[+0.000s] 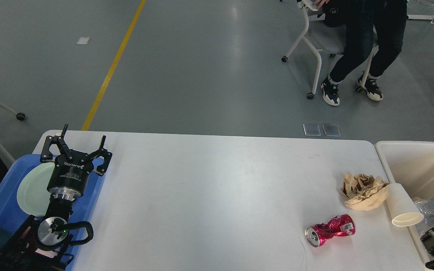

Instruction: Tidy desktop

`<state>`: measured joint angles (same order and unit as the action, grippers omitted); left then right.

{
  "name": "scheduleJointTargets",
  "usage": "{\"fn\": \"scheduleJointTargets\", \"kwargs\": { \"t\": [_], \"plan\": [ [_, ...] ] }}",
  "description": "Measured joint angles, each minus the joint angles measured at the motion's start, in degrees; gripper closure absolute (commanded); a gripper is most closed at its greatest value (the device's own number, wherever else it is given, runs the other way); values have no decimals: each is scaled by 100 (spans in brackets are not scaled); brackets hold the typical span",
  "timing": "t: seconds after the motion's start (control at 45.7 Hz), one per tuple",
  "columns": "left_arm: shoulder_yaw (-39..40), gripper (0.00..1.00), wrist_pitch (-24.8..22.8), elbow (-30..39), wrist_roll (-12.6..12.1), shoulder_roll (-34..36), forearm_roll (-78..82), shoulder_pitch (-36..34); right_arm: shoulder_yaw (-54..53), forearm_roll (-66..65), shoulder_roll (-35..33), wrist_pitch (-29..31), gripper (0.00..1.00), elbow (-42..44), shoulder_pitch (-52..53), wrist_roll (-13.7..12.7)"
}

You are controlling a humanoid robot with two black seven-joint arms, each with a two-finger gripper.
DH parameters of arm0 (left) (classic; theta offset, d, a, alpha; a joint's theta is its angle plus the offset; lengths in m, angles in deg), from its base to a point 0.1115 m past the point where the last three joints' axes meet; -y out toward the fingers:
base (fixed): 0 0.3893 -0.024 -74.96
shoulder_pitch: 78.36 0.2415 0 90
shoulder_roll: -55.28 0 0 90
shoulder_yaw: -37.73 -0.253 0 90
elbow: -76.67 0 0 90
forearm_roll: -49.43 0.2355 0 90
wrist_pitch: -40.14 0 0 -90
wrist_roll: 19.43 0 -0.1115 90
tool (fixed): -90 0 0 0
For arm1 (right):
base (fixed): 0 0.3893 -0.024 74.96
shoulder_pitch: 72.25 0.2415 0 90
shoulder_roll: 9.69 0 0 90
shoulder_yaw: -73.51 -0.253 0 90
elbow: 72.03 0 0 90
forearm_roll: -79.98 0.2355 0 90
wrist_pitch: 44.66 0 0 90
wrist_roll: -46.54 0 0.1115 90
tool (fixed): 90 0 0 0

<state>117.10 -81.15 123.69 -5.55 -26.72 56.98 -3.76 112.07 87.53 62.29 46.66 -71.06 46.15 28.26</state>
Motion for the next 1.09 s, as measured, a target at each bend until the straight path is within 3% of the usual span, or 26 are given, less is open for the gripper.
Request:
{"fn": "scheduleJointTargets", "kwargs": {
  "t": [0.482,0.832,1.095],
  "plan": [
    [0,4,0,0,0,0,2,0,15,-15,-126,-61,0,-155,231,-33],
    [0,4,0,0,0,0,1,-3,137,-631,-1571,1420,0,-1187,2126,-80],
    [0,4,0,0,0,0,-1,-4,280,-1063,-1534,2756,0,-1241,3537,-148]
  ]
}}
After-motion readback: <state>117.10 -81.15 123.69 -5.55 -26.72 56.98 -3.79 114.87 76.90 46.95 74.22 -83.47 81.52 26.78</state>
